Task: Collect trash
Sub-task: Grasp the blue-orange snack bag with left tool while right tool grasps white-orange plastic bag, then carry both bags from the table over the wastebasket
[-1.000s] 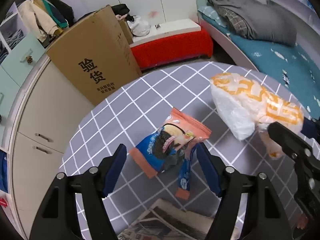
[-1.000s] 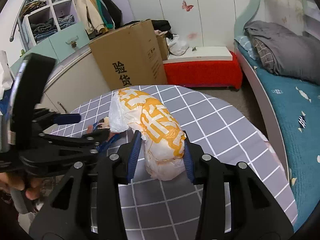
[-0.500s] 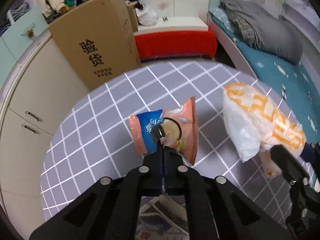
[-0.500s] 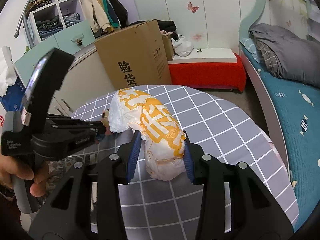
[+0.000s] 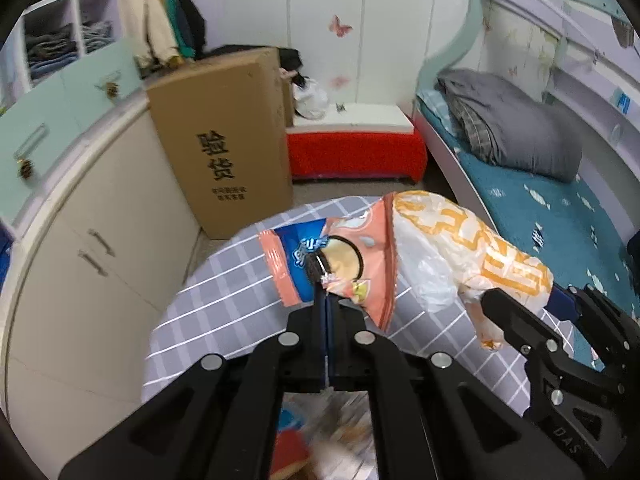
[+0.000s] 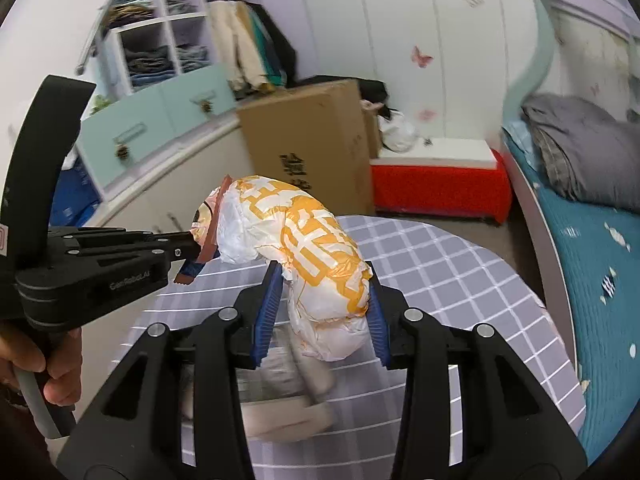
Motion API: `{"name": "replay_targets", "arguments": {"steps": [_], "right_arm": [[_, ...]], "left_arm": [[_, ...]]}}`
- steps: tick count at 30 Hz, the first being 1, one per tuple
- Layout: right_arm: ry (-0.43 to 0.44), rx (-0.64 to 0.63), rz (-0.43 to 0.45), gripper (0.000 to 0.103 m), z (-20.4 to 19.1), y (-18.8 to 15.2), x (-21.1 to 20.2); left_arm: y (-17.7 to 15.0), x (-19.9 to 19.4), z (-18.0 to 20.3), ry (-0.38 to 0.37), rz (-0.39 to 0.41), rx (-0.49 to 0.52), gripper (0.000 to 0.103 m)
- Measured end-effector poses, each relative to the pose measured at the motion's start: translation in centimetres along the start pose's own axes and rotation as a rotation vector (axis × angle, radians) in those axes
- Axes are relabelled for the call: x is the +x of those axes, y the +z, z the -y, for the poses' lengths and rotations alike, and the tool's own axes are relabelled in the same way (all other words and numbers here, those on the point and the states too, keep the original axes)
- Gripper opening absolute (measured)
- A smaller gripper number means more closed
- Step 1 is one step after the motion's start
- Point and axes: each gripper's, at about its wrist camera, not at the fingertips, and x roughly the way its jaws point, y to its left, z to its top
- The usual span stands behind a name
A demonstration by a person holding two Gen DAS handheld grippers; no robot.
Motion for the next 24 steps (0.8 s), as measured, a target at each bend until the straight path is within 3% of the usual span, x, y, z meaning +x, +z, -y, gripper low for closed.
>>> {"name": "replay_targets", "arguments": {"steps": [9,13,19,24], "right_arm": [[0.138,-0.102,0.000,0.039,-11.8,-0.8,-2.8],[0.223,-0.158,-0.021,0.039,-18.4,-2.3,-3.0],[0.346,-0.230,-0.092,0.039,-28.1,-6.2,-1.1],[0.408,-0.288,-0.187,0.039,-35.7,-11.5,2.2]], "left_arm": [[-6.9,-9.1,-9.9,0.040,0.104,-0.115,0.001],[-12.1,-12.0,-15.8,0.057,0.112,-0.192,0.001],[-19.6,-13.1,-23.9,0.116,0.095,-0.320,0.001],[-27.3,-12.0,-31.3,0.124,0.039,-0.496,0.001]]}}
